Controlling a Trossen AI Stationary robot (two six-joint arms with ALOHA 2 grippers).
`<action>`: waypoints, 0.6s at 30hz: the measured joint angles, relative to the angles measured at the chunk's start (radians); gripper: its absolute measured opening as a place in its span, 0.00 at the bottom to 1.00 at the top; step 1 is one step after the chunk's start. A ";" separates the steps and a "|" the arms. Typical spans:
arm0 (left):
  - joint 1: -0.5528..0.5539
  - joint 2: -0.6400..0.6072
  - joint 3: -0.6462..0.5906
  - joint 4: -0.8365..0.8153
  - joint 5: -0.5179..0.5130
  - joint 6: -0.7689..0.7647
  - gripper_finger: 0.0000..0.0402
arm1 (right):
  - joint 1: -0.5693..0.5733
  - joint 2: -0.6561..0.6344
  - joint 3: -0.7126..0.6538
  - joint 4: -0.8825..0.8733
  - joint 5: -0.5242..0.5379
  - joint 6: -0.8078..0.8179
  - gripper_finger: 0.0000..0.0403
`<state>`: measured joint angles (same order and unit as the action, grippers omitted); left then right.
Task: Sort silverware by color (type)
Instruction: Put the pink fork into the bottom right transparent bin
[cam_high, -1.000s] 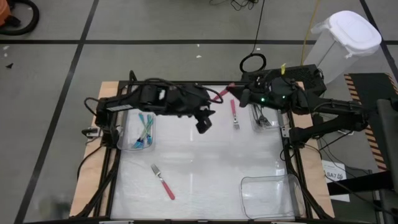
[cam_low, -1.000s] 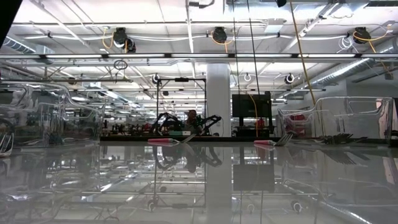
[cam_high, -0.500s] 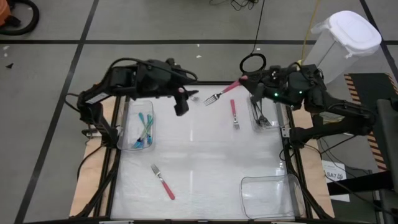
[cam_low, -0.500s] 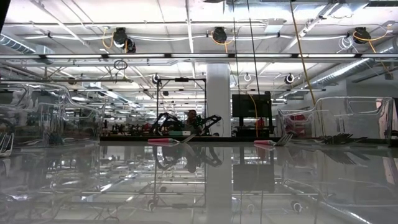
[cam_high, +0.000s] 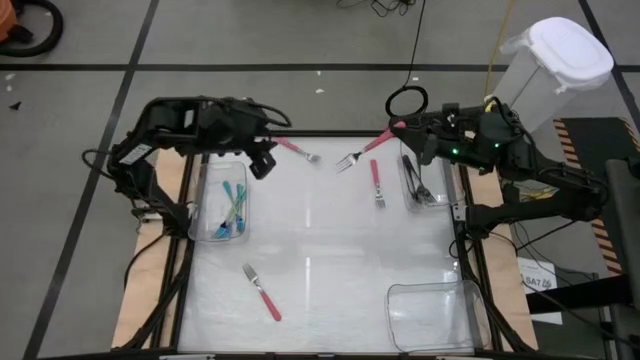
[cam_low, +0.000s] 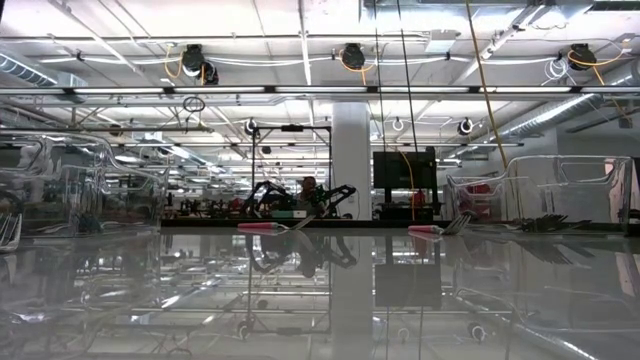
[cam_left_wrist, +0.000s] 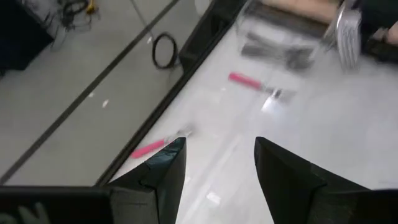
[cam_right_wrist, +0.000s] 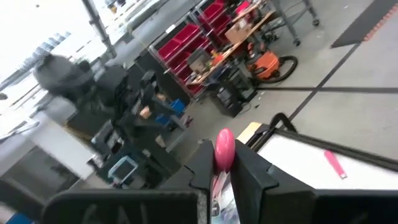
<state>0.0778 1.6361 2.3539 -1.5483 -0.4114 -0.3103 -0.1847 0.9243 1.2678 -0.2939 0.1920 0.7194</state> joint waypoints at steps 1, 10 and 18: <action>-0.002 -0.012 0.000 0.006 0.000 -0.015 0.47 | 0.000 -0.001 0.000 -0.003 -0.014 0.001 0.07; -0.064 -0.159 -0.156 -0.018 -0.052 -0.172 0.46 | 0.000 0.000 0.000 -0.011 -0.064 -0.014 0.07; -0.194 -0.372 -0.747 0.197 -0.117 -0.375 0.32 | 0.001 0.000 0.000 -0.012 -0.066 -0.001 0.07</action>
<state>-0.1162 1.2644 1.6071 -1.3517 -0.5285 -0.6851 -0.1841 0.9245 1.2678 -0.3058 0.1257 0.7189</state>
